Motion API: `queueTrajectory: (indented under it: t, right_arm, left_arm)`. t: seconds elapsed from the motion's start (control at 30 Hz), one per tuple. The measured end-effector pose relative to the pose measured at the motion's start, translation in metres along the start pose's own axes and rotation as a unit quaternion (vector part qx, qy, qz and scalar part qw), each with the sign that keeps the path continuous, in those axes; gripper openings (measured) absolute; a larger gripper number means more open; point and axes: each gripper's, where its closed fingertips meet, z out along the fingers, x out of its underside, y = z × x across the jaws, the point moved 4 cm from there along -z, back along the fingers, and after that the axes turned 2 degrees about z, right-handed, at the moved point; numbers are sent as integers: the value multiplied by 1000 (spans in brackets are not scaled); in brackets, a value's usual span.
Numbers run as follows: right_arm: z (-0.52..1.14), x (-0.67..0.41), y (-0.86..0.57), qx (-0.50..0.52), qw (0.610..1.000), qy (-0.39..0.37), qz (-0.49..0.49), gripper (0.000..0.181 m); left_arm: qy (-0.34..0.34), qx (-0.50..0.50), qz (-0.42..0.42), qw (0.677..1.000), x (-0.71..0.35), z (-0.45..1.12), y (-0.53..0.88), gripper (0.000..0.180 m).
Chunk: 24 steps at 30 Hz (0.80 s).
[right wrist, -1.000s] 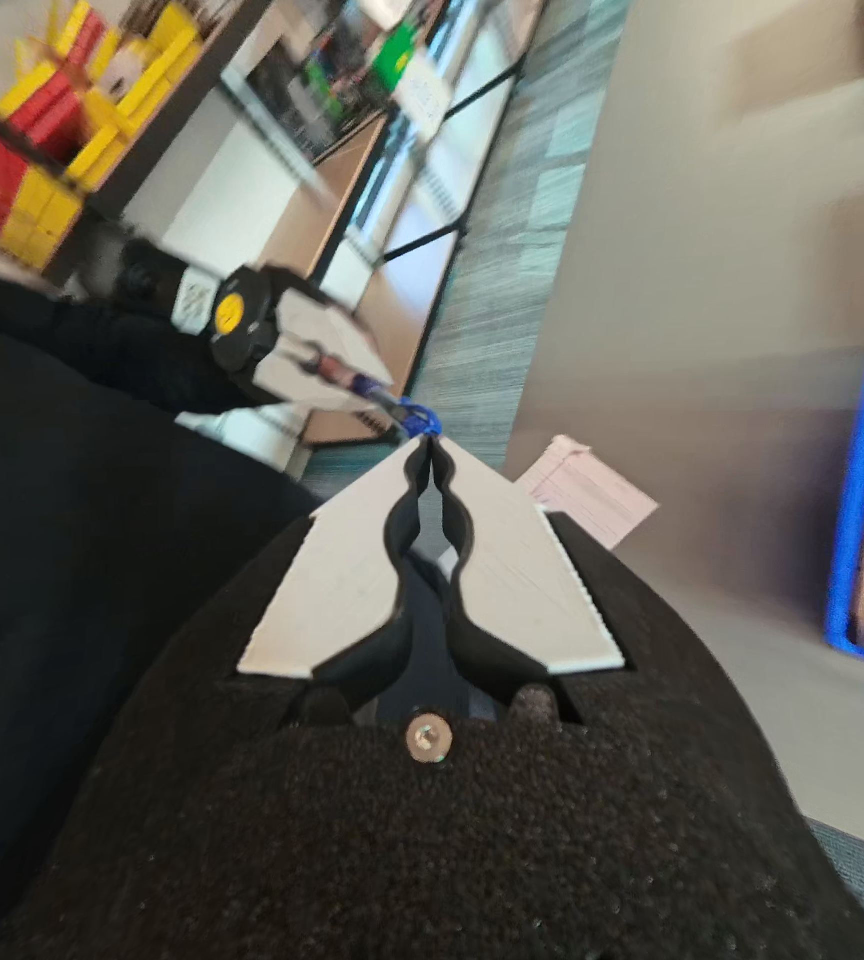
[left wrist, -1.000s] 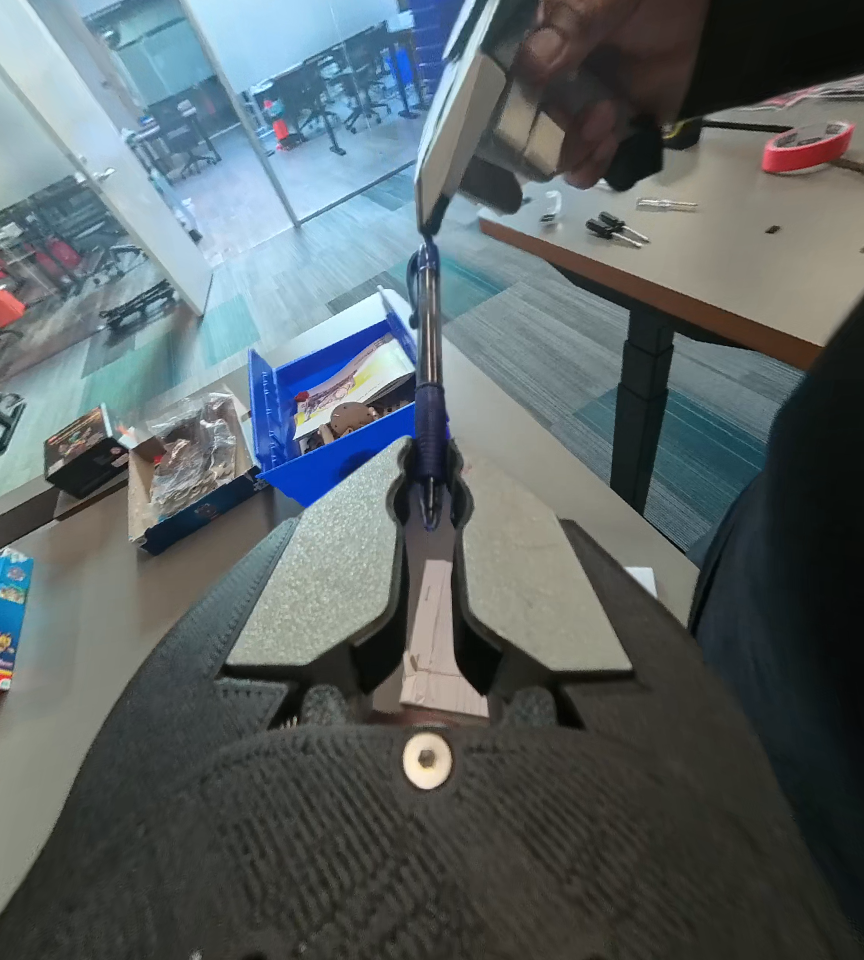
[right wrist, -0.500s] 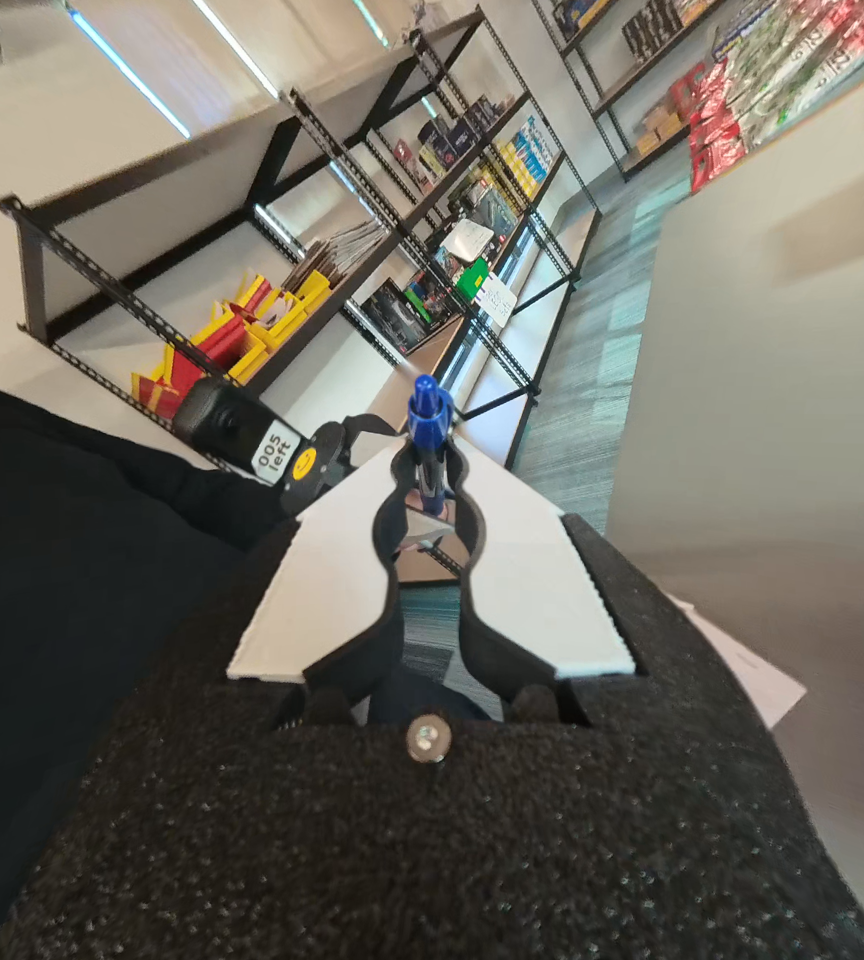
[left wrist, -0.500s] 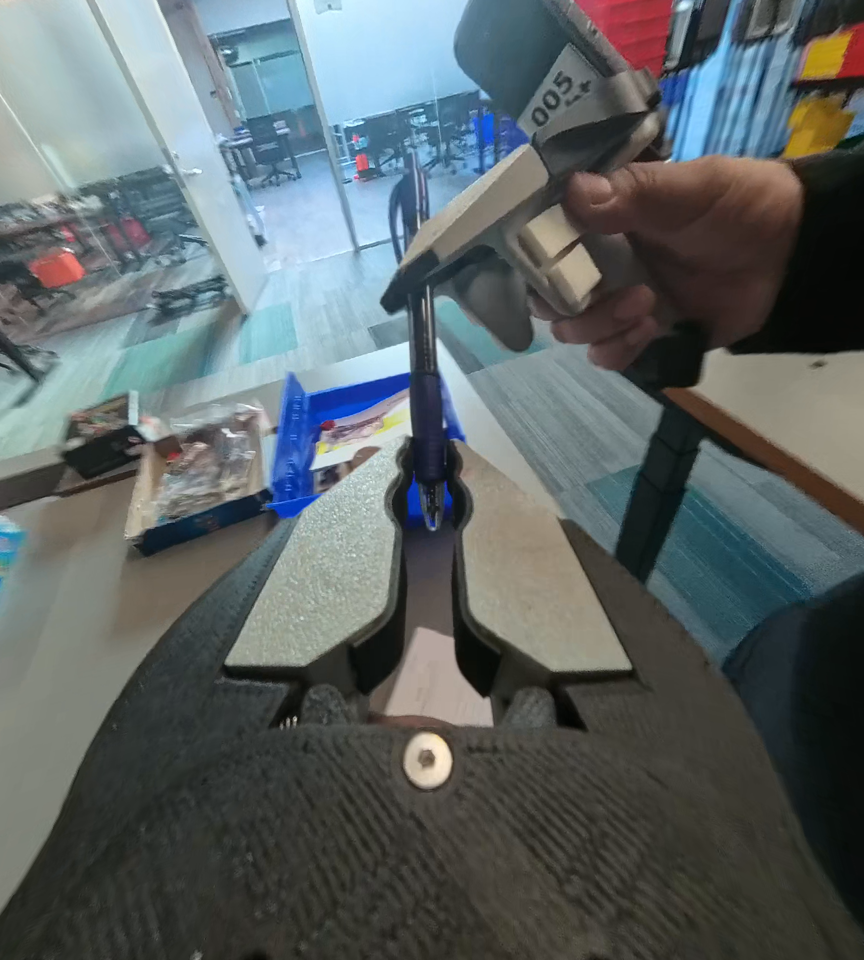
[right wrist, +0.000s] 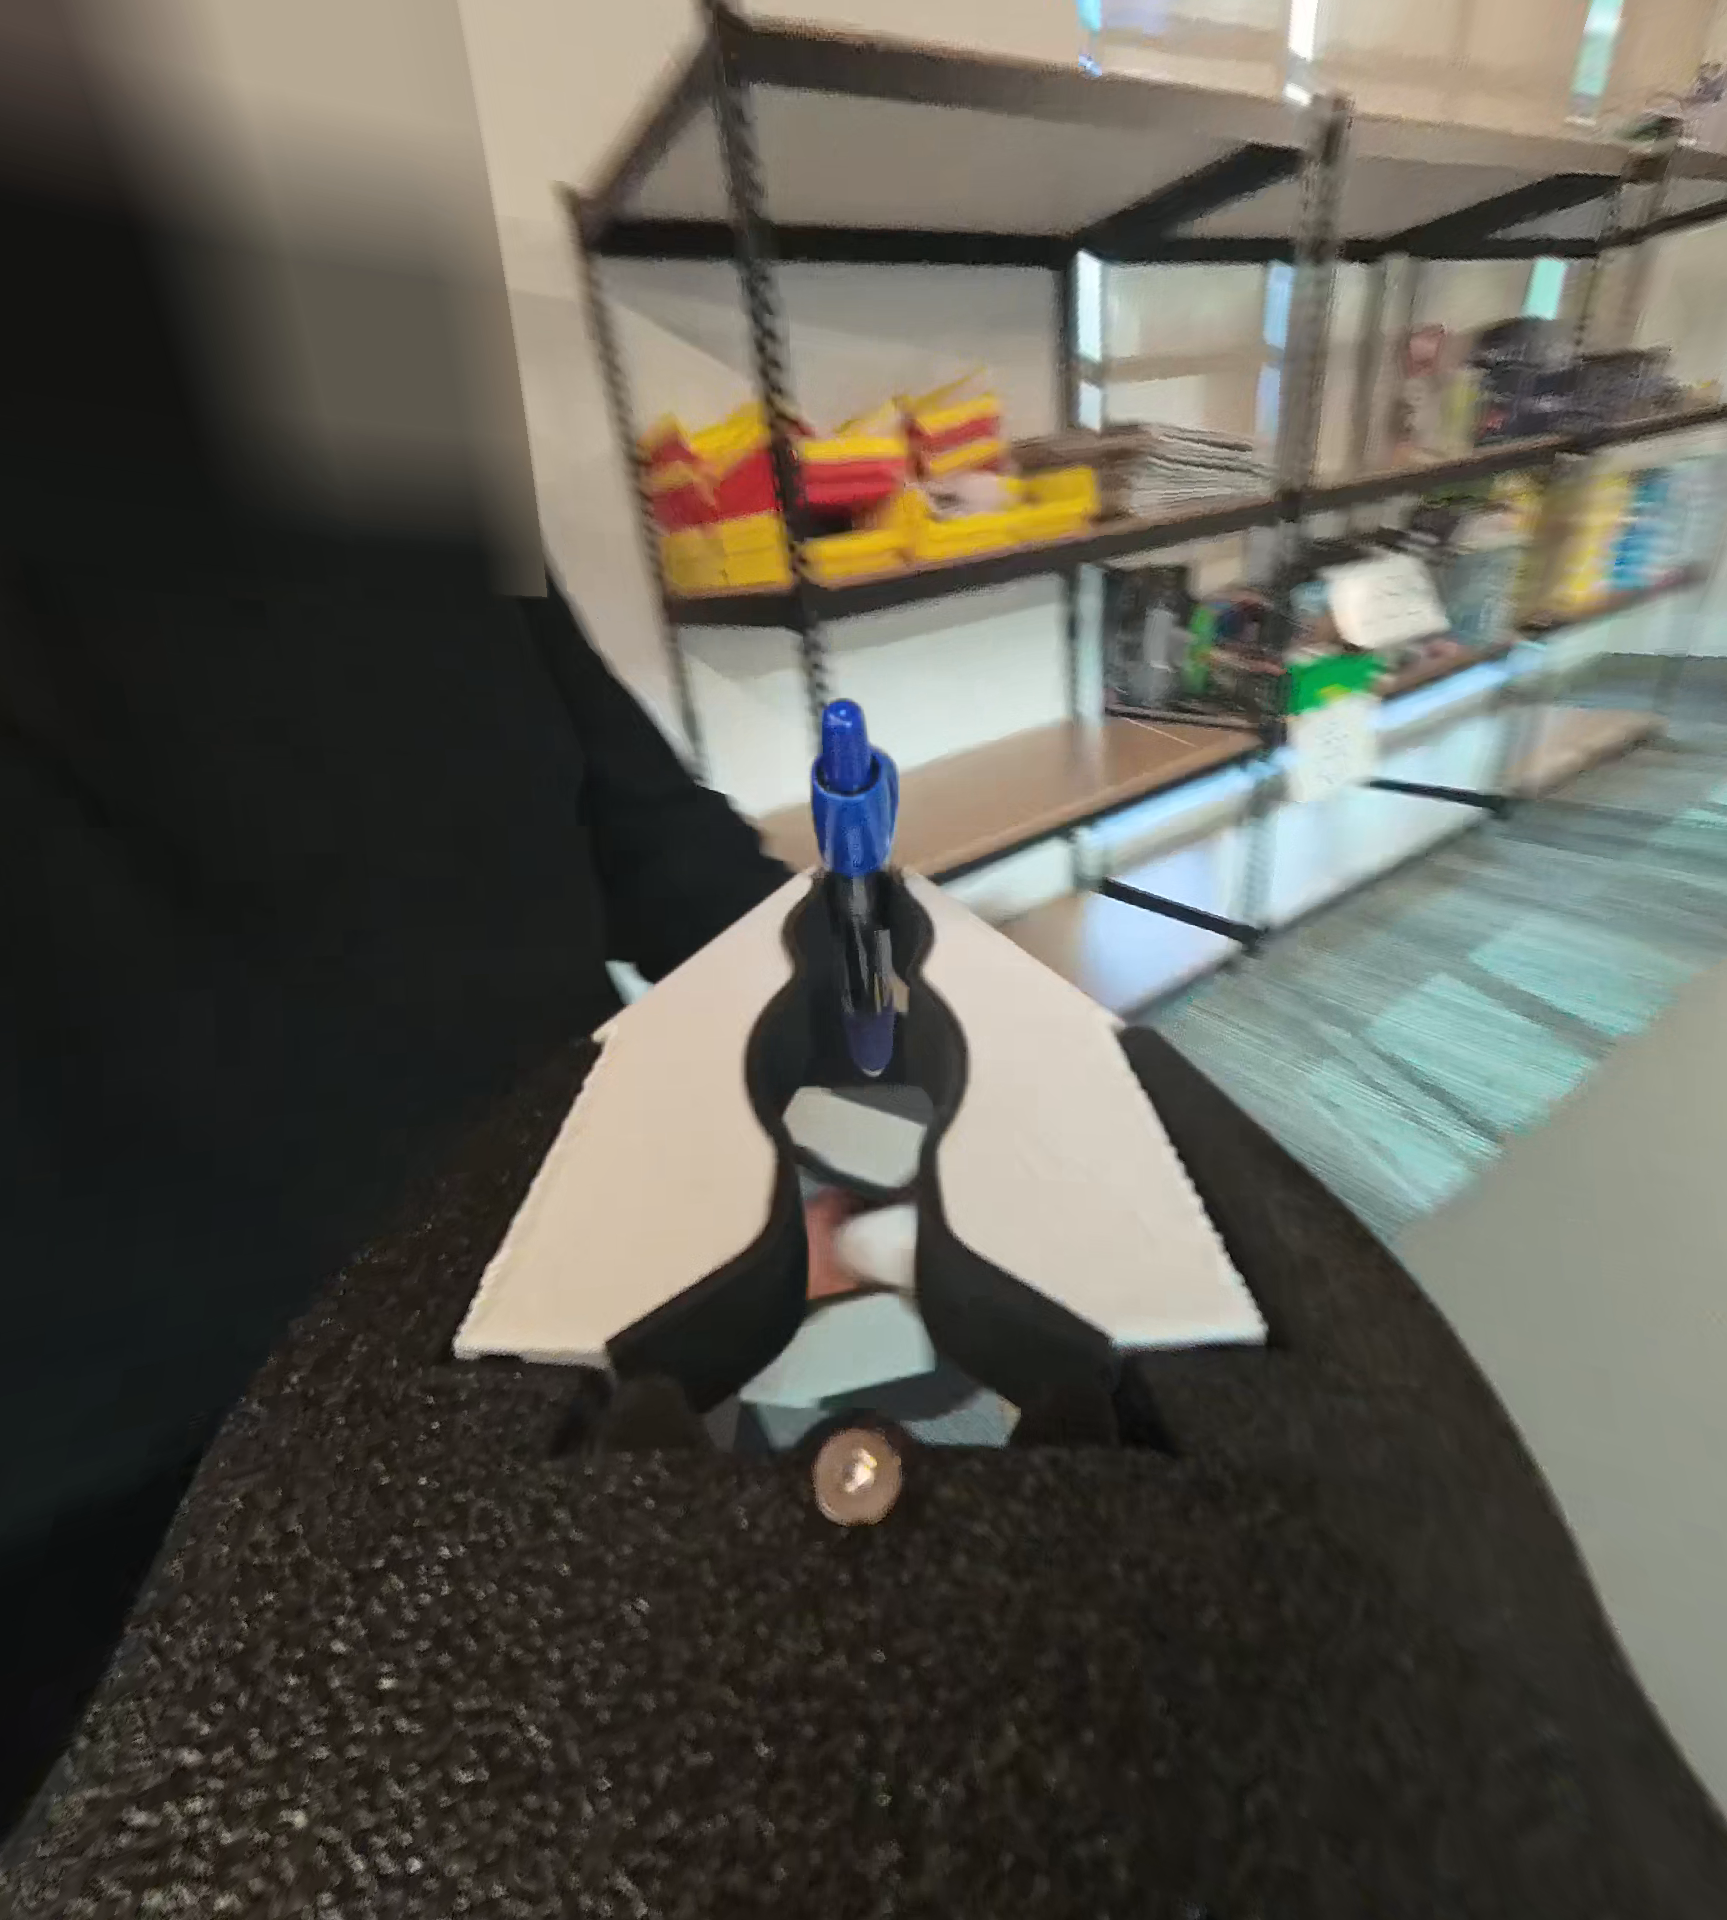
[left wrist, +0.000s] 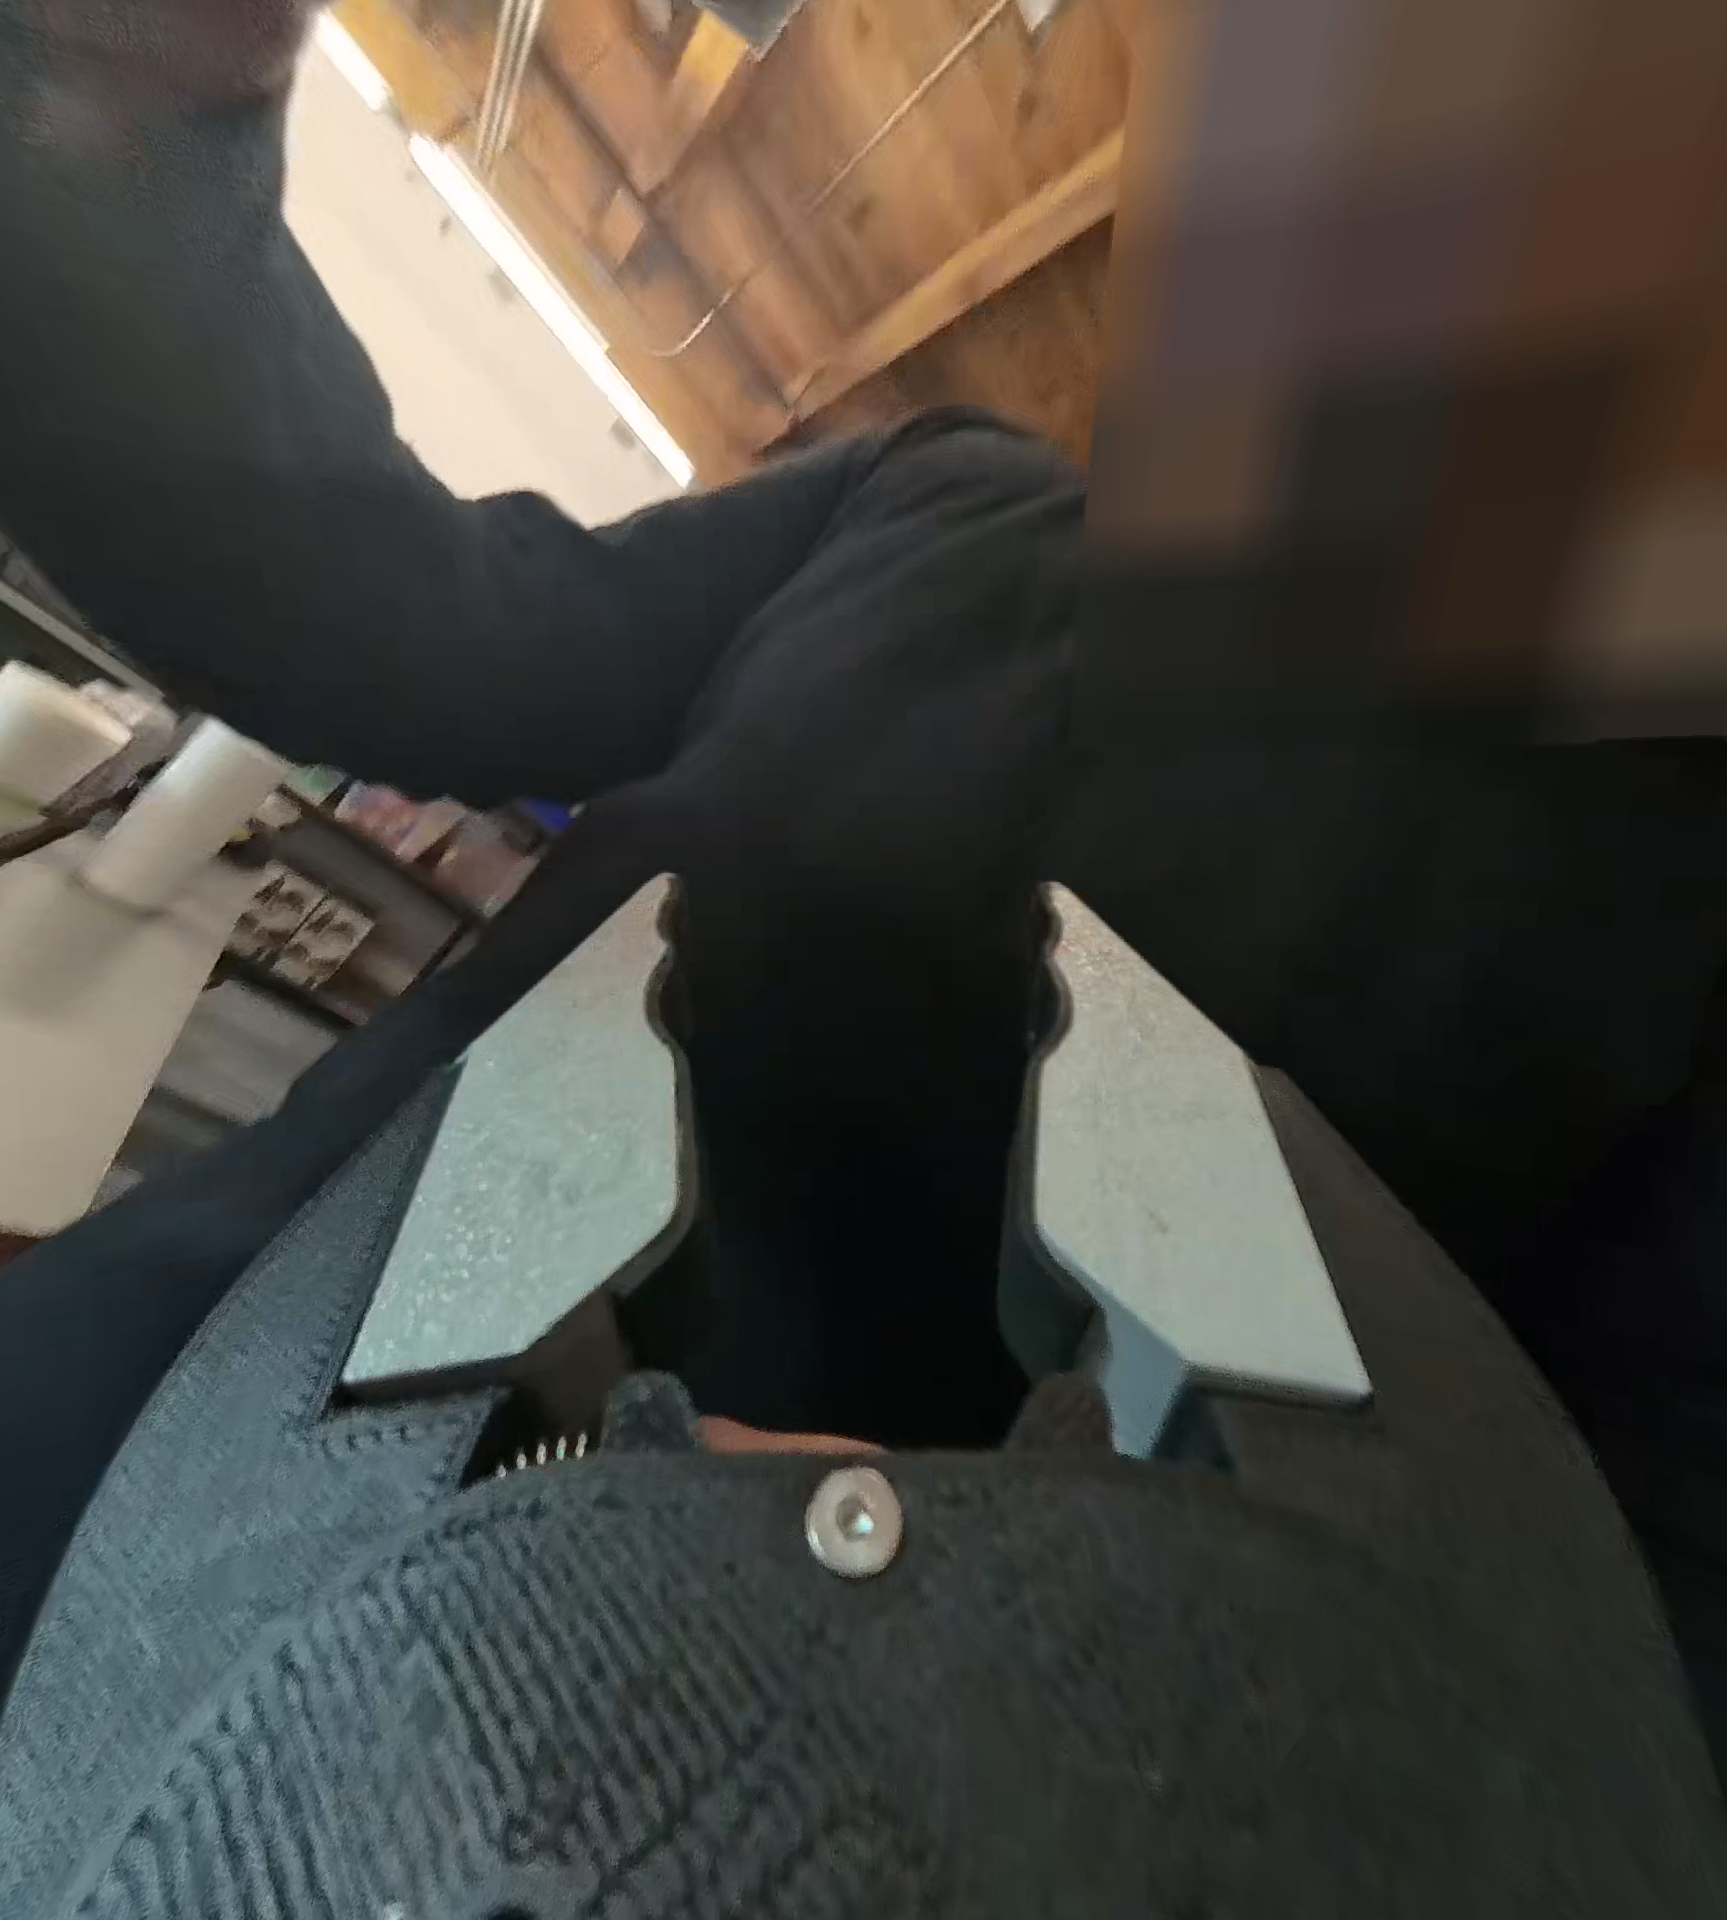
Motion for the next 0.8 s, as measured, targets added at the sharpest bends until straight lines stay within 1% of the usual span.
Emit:
queueTrajectory:
  t: [0.07,0.1,0.17,0.2,0.23,0.27,0.3,0.33,0.37,0.4,0.47,0.5,0.53,0.6,0.63,0.67,0.7,0.77,0.8]
  right_arm:
    - [3,4,-27,111,992,55,-35,8]
    - [2,5,-37,154,985,66,-48,8]
    - [-5,3,-47,192,979,54,-35,9]
    - [-9,5,-51,209,976,51,-16,9]
    - [-15,10,-57,231,972,51,3,8]
    - [-22,15,-62,255,965,54,23,8]
    - [-28,22,-67,283,956,58,46,8]
    - [-34,28,-71,306,948,57,73,9]
    - [-39,34,-74,323,940,44,104,9]
    - [-42,38,-76,333,933,21,138,9]
    - [-47,47,-77,339,917,-39,208,9]
    - [-48,50,-76,328,909,-80,245,9]
    - [-50,52,-75,304,898,-131,290,9]
    - [-53,58,-69,222,863,-238,385,9]
    - [-57,63,-68,193,838,-286,423,9]
    - [-60,72,-65,169,815,-318,455,8]
    - [-60,80,-61,142,800,-335,477,8]
    - [-58,95,-51,87,774,-366,509,8]
    - [-59,101,-47,63,756,-393,520,9]
  left_arm:
    - [-24,-19,9,999,-6,3,6,62]
    - [-31,-57,15,998,-8,4,14,62]
    - [-34,-186,30,982,-12,-3,39,62]
    - [-35,-267,39,962,-15,-13,53,65]
    - [-36,-350,47,935,-18,-28,65,64]
    - [-32,-435,57,898,-20,-45,74,59]
    - [-21,-529,69,846,-21,-67,82,53]
    - [-1,-618,86,782,-22,-89,84,55]
    - [25,-682,111,722,-23,-105,83,56]
    - [49,-721,150,674,-27,-115,80,58]
    - [77,-769,246,585,-38,-126,73,60]
    - [81,-783,285,547,-41,-131,72,60]
    - [80,-790,308,524,-43,-135,73,60]
    - [63,-792,325,512,-43,-138,76,69]
    - [47,-790,338,510,-45,-138,75,70]
    - [35,-784,353,509,-46,-135,74,71]
    - [28,-777,370,509,-48,-132,72,71]
    - [31,-752,396,525,-50,-118,70,71]
    - [41,-741,406,533,-50,-111,70,68]
